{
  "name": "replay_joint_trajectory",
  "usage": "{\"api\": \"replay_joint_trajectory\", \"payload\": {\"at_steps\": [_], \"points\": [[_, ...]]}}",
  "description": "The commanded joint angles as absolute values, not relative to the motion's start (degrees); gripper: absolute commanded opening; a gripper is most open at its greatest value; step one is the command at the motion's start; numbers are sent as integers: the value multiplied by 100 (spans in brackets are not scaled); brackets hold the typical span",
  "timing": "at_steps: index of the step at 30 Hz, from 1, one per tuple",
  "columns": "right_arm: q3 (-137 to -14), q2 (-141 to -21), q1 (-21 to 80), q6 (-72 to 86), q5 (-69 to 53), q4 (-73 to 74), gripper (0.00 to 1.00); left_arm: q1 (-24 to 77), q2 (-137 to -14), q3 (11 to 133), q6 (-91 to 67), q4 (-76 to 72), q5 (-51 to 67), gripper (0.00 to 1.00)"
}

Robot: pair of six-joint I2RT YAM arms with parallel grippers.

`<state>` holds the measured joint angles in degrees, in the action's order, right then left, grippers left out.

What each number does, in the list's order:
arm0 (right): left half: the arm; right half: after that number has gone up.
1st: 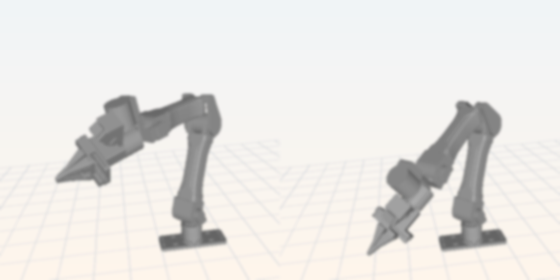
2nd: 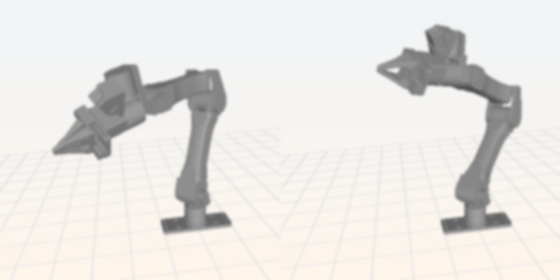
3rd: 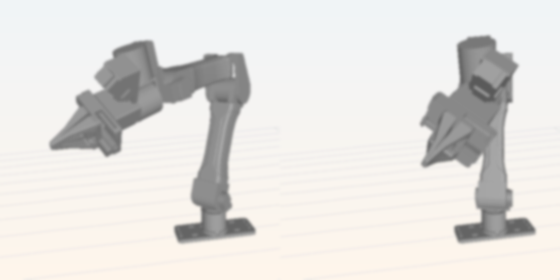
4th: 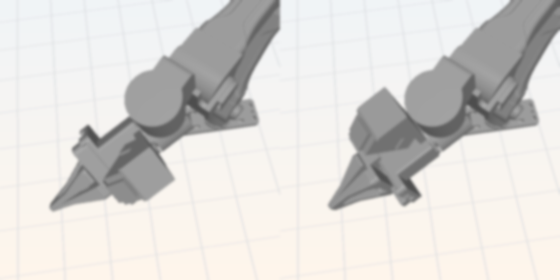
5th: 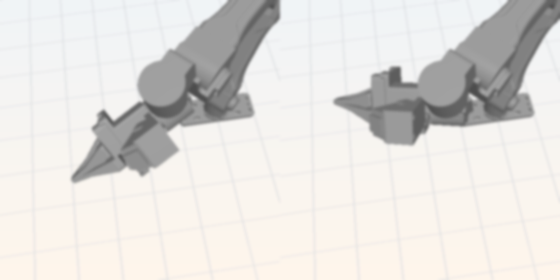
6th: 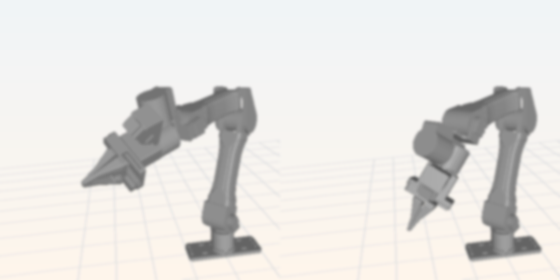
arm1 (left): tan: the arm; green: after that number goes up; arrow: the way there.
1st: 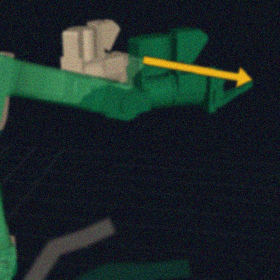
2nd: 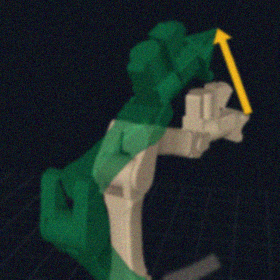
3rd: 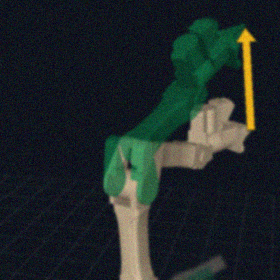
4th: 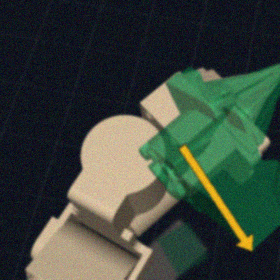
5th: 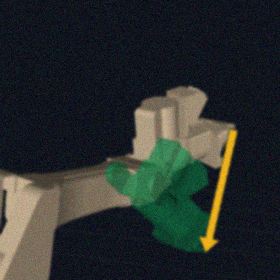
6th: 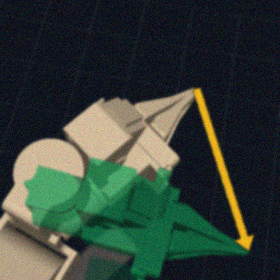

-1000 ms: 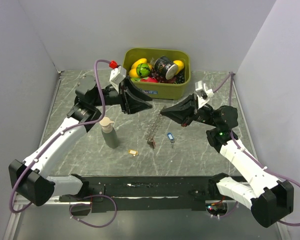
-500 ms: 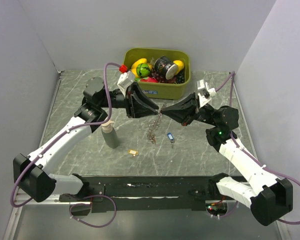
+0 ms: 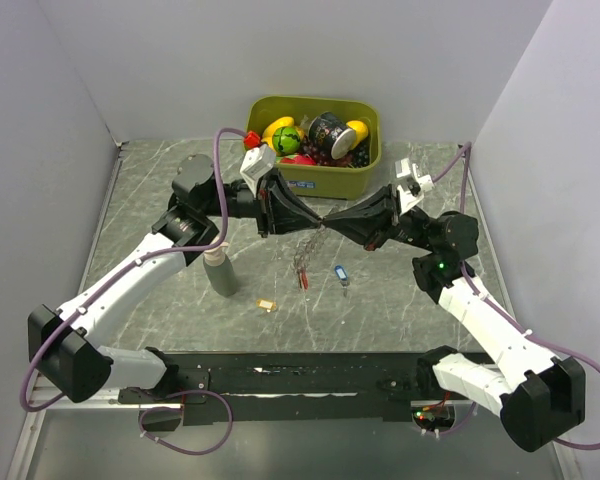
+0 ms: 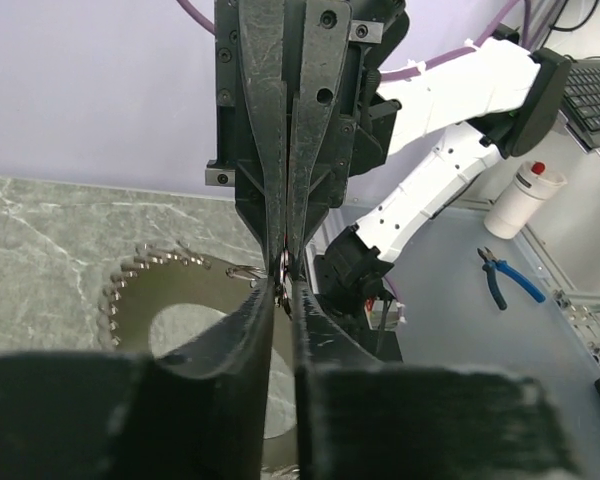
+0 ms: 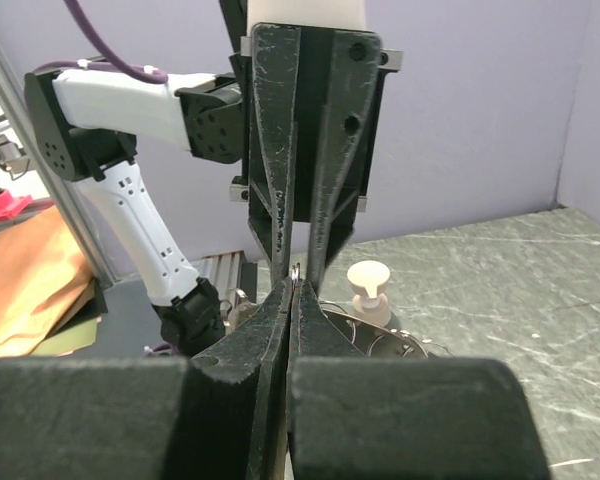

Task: Put the keys on the keyring

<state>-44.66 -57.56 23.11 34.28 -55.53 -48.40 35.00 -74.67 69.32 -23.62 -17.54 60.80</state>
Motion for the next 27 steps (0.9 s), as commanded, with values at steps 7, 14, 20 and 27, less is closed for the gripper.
{"api": "replay_joint_trajectory", "payload": {"at_steps": [7,14,20,27], "points": [[-4570,-5616,2285,3428,-5467,-5230,0,3647,-7453,7207,-1881,-1459,5573,1],[-4553,-5590,2276,3454,-5414,-5185,15,3647,-7181,7076,-1494,-1152,4774,1],[-4439,-5432,2250,3419,-5159,-5159,47,3639,-7040,7014,-1266,-949,4342,1],[-4289,-5063,2189,3077,-4676,-4678,77,3665,-6847,6891,-818,-686,4035,1]]}}
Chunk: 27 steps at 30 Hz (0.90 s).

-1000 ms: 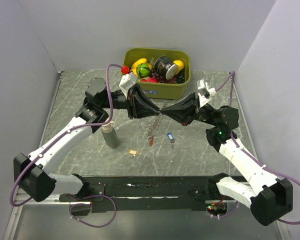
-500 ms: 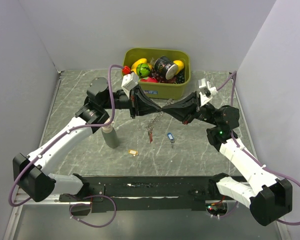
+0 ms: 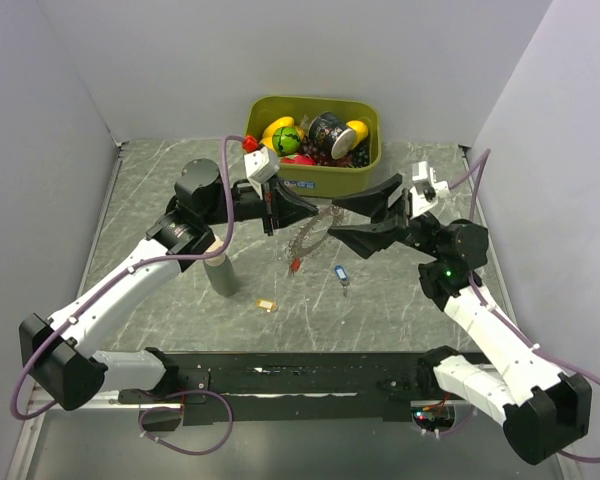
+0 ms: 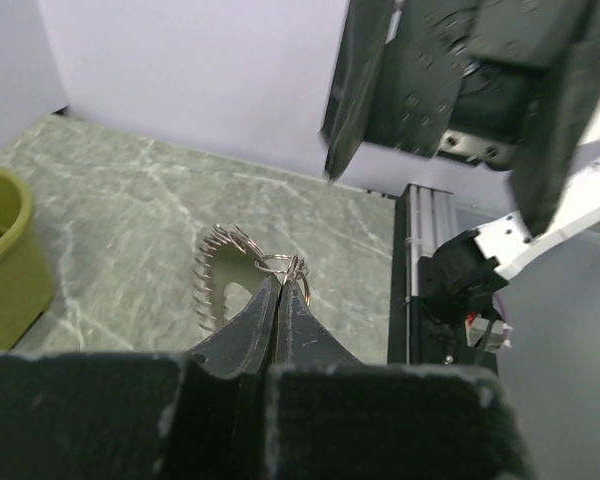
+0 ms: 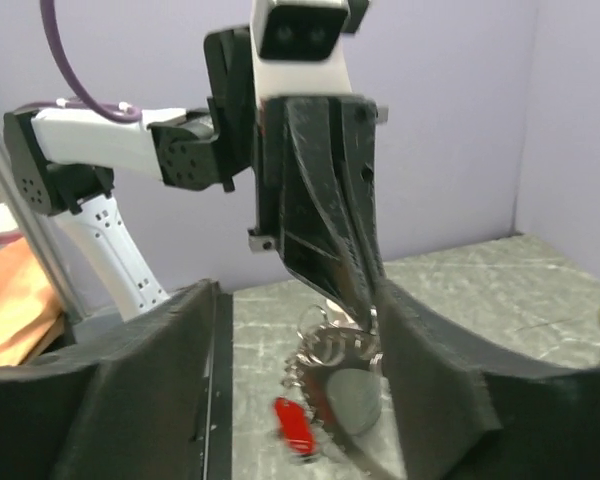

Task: Put the keys on the keyring

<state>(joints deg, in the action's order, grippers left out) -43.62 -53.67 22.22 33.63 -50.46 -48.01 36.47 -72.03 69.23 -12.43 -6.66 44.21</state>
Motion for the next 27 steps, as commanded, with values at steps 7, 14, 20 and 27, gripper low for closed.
{"api": "replay_joint_trajectory", "payload": {"at_steps": [7,14,20,27], "points": [[-4210,-4659,2171,2488,-3631,-3291,93,3884,-6294,6592,173,-361,3237,1],[-4280,-4447,2180,1961,-2514,-1402,100,4061,-6135,6495,869,200,2286,1],[-4579,-4973,2188,1705,-2330,313,100,4061,-6249,6372,827,562,1776,1],[-4754,-6177,2250,2038,-907,2002,100,4043,-6170,6109,686,571,1503,1]]}}
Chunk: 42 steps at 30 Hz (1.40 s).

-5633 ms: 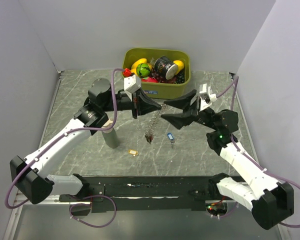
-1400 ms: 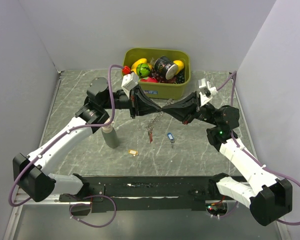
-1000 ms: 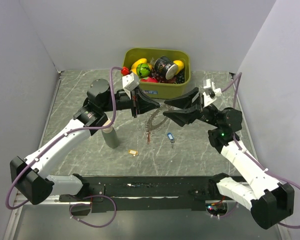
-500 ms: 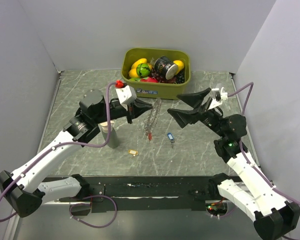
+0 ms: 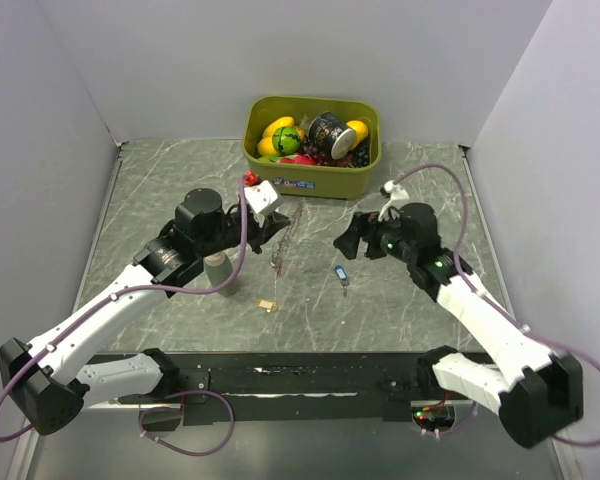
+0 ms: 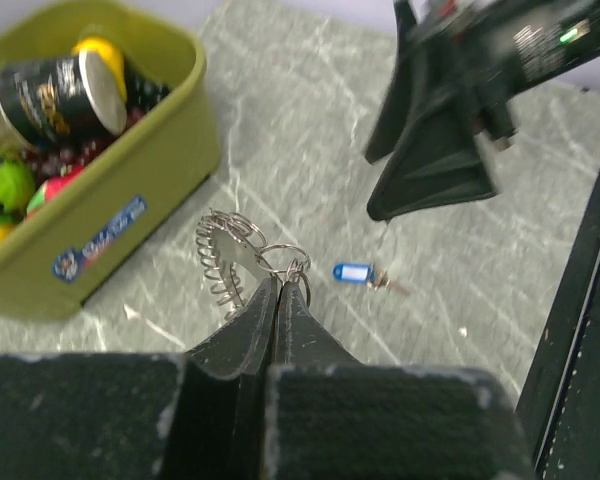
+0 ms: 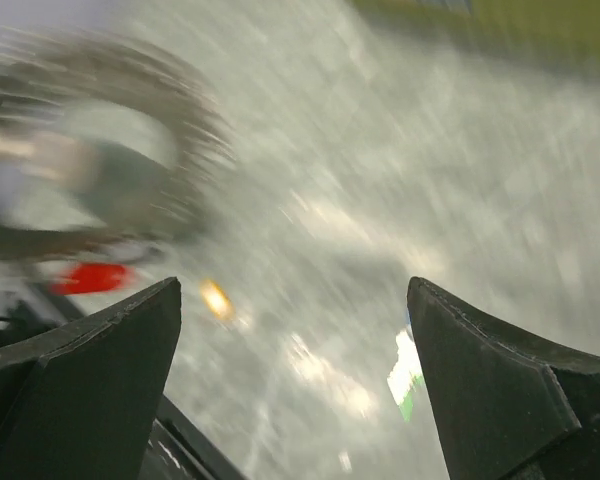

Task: Put the keys on the keyring

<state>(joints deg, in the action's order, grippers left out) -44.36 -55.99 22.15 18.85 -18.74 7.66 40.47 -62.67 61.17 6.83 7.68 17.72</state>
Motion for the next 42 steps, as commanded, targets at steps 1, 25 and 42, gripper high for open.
{"api": "replay_joint_trajectory", "payload": {"at_steps": [1,25,42], "points": [[-4824,-6361,2285,2083,-801,2274,100,4043,-6161,6108,686,589,1512,1],[-5871,-9826,2505,2751,-685,2910,56,4017,-6390,6135,598,633,2004,1],[-5660,-9650,2496,2681,-1064,2839,11,4017,-6460,6179,642,677,2057,1]]}}
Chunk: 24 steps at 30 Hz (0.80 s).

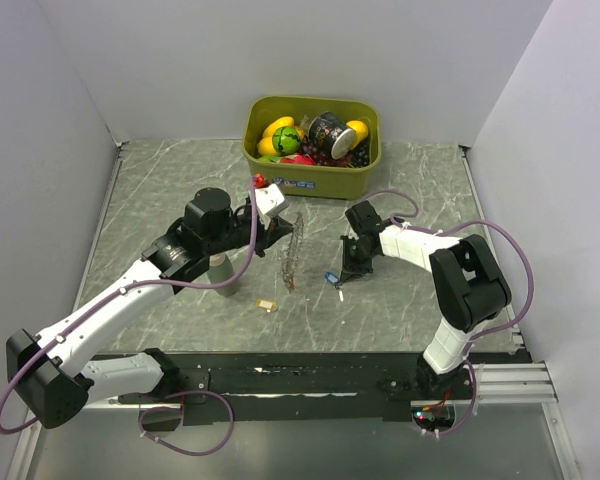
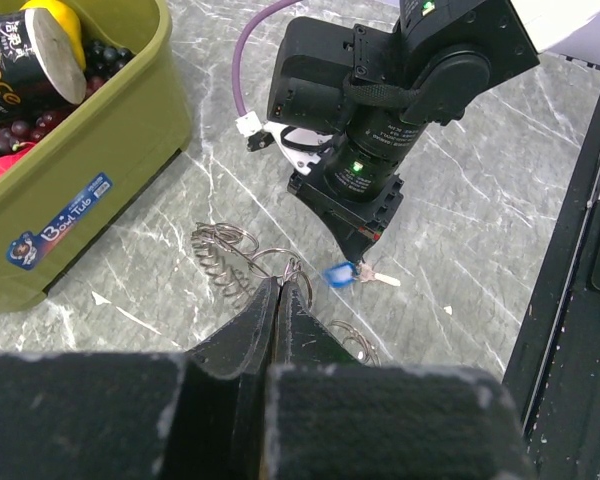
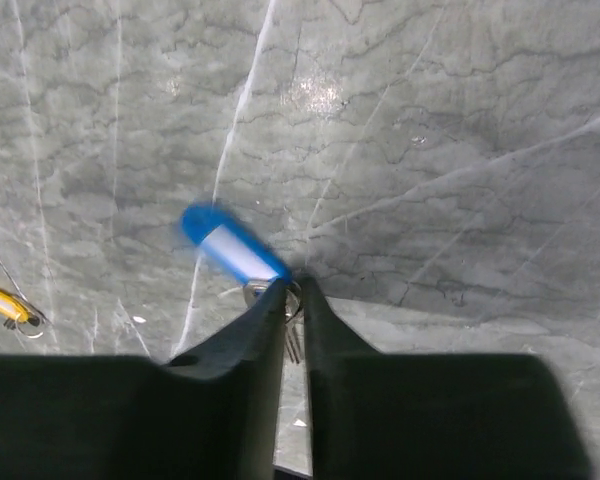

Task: Put the keys on the keyring

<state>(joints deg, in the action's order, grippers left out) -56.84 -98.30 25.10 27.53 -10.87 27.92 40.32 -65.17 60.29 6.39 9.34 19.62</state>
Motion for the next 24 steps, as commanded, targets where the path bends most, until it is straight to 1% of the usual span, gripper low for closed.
{"api": "replay_joint_trajectory", "payload": {"at_steps": [1,2,3,9,14,15,17,18,24], "points": [[-5669,-9633,2496,2663,-1063,2848,7,4008,-6460,6179,642,677,2048,1],[-5669,-9607,2496,2628,-1072,2830,1,4017,-6469,6179,642,668,2039,1],[-5652,-9580,2496,2628,-1081,2813,0,4008,-6460,6179,642,668,2039,1],[-5651,-9300,2487,2584,-1081,2795,0,4008,-6434,6161,642,703,2004,1],[-5835,-8737,2513,2181,-1063,2856,0,4008,-6416,6161,721,738,1978,1],[-5845,-8623,2514,2023,-1342,2769,0,4008,-6407,6179,738,764,1978,1],[-5801,-8193,2531,1688,-1441,2559,0,4008,-6407,6196,800,782,1951,1],[-5731,-7835,2531,1583,-1685,2392,0,4008,-6399,6196,817,800,1934,1],[-5204,-6621,2540,678,-2635,1540,0,4008,-6302,6170,1142,879,1933,1]]}}
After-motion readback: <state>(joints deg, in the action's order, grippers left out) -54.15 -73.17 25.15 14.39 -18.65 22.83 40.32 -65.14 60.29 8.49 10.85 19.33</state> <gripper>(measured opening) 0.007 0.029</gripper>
